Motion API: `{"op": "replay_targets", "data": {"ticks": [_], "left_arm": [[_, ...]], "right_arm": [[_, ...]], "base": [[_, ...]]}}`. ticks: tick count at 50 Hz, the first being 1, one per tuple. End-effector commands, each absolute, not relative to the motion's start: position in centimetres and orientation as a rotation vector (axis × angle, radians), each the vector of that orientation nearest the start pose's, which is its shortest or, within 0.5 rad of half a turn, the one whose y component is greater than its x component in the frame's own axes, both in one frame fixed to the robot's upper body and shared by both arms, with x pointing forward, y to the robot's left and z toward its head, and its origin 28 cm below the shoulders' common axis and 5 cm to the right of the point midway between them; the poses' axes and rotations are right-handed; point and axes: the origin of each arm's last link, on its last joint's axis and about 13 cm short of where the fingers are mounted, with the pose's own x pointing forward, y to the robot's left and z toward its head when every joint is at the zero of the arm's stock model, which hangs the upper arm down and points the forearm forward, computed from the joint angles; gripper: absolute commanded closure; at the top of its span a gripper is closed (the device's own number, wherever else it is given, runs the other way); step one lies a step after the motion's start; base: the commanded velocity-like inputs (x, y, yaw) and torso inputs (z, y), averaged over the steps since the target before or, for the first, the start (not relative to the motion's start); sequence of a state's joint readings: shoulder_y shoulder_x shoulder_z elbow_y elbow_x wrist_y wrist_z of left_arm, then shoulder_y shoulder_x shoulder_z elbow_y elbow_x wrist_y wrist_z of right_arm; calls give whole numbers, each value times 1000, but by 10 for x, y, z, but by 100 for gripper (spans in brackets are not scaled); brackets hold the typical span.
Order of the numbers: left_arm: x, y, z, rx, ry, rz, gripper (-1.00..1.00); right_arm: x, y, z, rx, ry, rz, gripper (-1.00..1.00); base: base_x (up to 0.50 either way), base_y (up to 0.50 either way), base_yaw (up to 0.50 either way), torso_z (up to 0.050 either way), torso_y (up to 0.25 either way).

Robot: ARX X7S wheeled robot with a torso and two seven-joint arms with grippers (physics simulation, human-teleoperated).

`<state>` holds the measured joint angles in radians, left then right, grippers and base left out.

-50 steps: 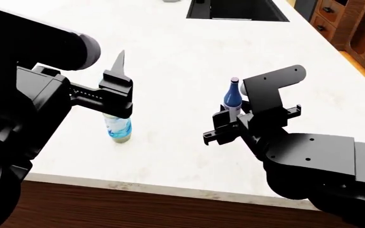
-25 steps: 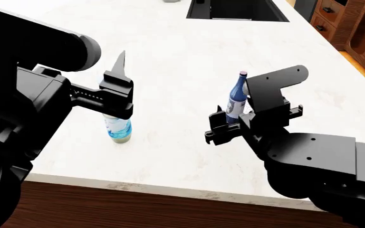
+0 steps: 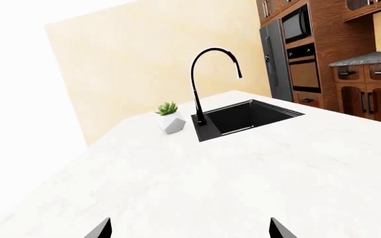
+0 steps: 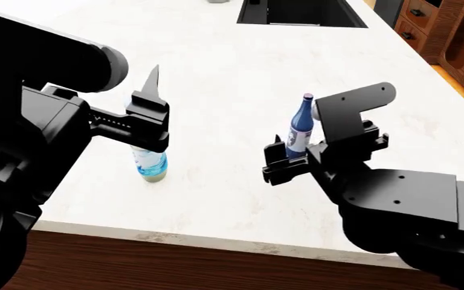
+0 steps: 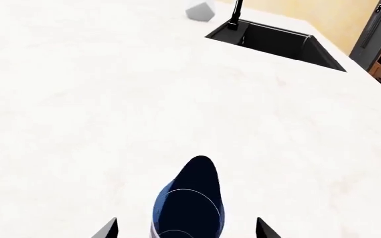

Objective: Move the drinks to the dining counter.

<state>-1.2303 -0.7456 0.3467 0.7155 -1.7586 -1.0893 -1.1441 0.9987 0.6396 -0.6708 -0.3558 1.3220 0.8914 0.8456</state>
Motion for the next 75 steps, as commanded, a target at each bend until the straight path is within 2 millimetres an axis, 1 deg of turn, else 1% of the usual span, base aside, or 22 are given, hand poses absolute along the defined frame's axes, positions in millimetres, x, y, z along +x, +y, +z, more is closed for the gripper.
{"op": "replay_targets", "data": {"ticks": [1, 3, 8, 11, 13, 20, 22, 24, 25, 26, 27, 29, 32, 34, 36, 37, 42, 50, 55, 63, 70, 75], "left_arm": [[184, 217, 310, 238, -180, -184, -100], [184, 216, 311, 238, -181, -186, -100], [182, 215, 311, 237, -186, -190, -100], [181, 214, 312, 238, -189, -193, -100], [181, 214, 311, 238, -189, -195, -100], [178, 212, 312, 242, -194, -200, -100], [177, 212, 313, 243, -198, -204, -100], [176, 211, 313, 244, -201, -205, -100], [176, 211, 313, 245, -202, -206, -100], [175, 211, 314, 246, -204, -207, -100], [174, 211, 316, 246, -210, -208, -100], [172, 210, 317, 251, -216, -210, -100], [168, 210, 322, 259, -231, -209, -100], [166, 211, 324, 262, -239, -206, -100], [164, 211, 325, 265, -243, -205, -100], [162, 212, 326, 266, -247, -202, -100], [154, 214, 333, 273, -271, -192, -100], [136, 220, 347, 294, -319, -157, -100], [124, 225, 355, 298, -352, -131, -100], [115, 227, 359, 298, -378, -116, -100], [107, 226, 363, 301, -401, -116, -100], [97, 226, 370, 307, -437, -113, -100]], "right_arm": [[254, -93, 232, -184, 166, 173, -100], [248, -93, 238, -182, 144, 175, -100], [226, -96, 261, -182, 55, 185, -100], [216, -98, 270, -173, 23, 179, -100], [210, -98, 274, -168, 7, 181, -100], [200, -100, 283, -168, 14, 131, -100], [195, -101, 286, -148, -5, 103, -100], [193, -103, 291, -141, -15, 6, -100], [187, -103, 295, -157, -30, 38, -100], [185, -103, 297, -164, -53, 36, -100], [179, -103, 301, -174, -114, 20, -100], [174, -102, 306, -147, -148, 50, -100], [164, -104, 315, -95, -233, 33, -100], [162, -108, 318, -66, -228, 32, -100], [162, -111, 319, -73, -280, 18, -100], [160, -113, 319, -41, -245, 30, -100], [153, -118, 321, -49, -277, 7, -100], [141, -127, 327, -11, -318, -38, -100], [132, -132, 329, -23, -371, -65, -100], [125, -134, 333, 1, -394, -79, -100], [114, -135, 338, 15, -432, -73, -100], [105, -134, 344, 11, -463, -69, -100]], "base": [[0, 0, 0, 0, 0], [0, 0, 0, 0, 0], [0, 0, 0, 0, 0], [0, 0, 0, 0, 0], [0, 0, 0, 0, 0], [0, 0, 0, 0, 0], [0, 0, 0, 0, 0], [0, 0, 0, 0, 0], [0, 0, 0, 0, 0], [0, 0, 0, 0, 0], [0, 0, 0, 0, 0], [0, 0, 0, 0, 0], [0, 0, 0, 0, 0], [0, 0, 0, 0, 0], [0, 0, 0, 0, 0], [0, 0, 0, 0, 0], [0, 0, 0, 0, 0], [0, 0, 0, 0, 0], [0, 0, 0, 0, 0], [0, 0, 0, 0, 0], [0, 0, 0, 0, 0], [0, 0, 0, 0, 0]]}}
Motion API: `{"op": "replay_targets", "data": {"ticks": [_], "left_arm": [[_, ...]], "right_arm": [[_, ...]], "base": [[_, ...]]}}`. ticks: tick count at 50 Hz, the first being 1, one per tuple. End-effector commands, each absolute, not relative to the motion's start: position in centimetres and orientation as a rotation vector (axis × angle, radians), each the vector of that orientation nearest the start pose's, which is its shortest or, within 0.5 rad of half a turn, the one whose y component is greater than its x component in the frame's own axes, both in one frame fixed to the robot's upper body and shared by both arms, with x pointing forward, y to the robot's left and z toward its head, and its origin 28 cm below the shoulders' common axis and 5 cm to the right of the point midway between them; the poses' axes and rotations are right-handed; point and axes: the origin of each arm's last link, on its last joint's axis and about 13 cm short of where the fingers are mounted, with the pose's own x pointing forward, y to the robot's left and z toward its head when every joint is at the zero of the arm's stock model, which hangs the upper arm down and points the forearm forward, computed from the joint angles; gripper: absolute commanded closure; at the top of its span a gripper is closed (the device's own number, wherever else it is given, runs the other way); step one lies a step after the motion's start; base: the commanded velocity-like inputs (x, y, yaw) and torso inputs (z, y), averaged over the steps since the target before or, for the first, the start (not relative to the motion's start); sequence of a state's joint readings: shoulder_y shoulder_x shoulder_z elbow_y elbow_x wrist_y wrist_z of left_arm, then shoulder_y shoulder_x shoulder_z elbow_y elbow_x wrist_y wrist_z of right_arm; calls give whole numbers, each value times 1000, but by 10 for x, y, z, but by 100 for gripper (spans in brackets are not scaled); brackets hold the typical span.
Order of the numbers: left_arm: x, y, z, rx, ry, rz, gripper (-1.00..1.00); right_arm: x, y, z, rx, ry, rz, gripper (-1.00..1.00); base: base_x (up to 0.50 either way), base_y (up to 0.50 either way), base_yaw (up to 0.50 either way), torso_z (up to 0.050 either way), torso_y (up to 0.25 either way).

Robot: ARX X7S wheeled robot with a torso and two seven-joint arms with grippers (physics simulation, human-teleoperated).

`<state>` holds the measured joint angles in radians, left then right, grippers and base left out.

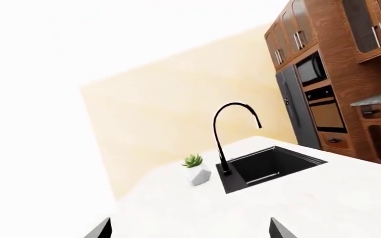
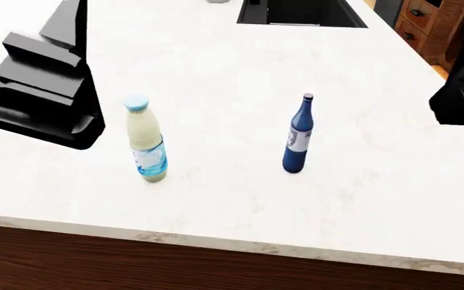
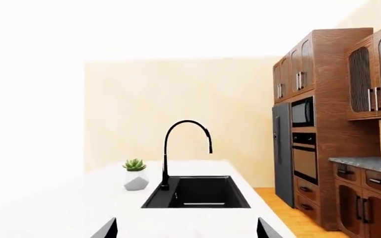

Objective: Move the drinks to the dining counter.

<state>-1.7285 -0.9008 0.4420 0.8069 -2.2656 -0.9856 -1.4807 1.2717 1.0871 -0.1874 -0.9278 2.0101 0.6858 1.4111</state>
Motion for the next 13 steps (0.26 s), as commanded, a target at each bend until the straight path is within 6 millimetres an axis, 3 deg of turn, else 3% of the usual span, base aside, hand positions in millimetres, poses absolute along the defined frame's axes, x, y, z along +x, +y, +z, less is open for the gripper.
{"op": "replay_targets", "data": {"ticks": [1, 13], "left_arm": [[95, 226, 372, 306, -444, -112, -100], [73, 232, 390, 319, -517, -67, -100]], "right_arm": [[103, -133, 345, 10, -469, -68, -100], [85, -130, 361, -7, -535, -50, -100]], "base": [[0, 0, 0, 0, 0], [0, 0, 0, 0, 0]]}}
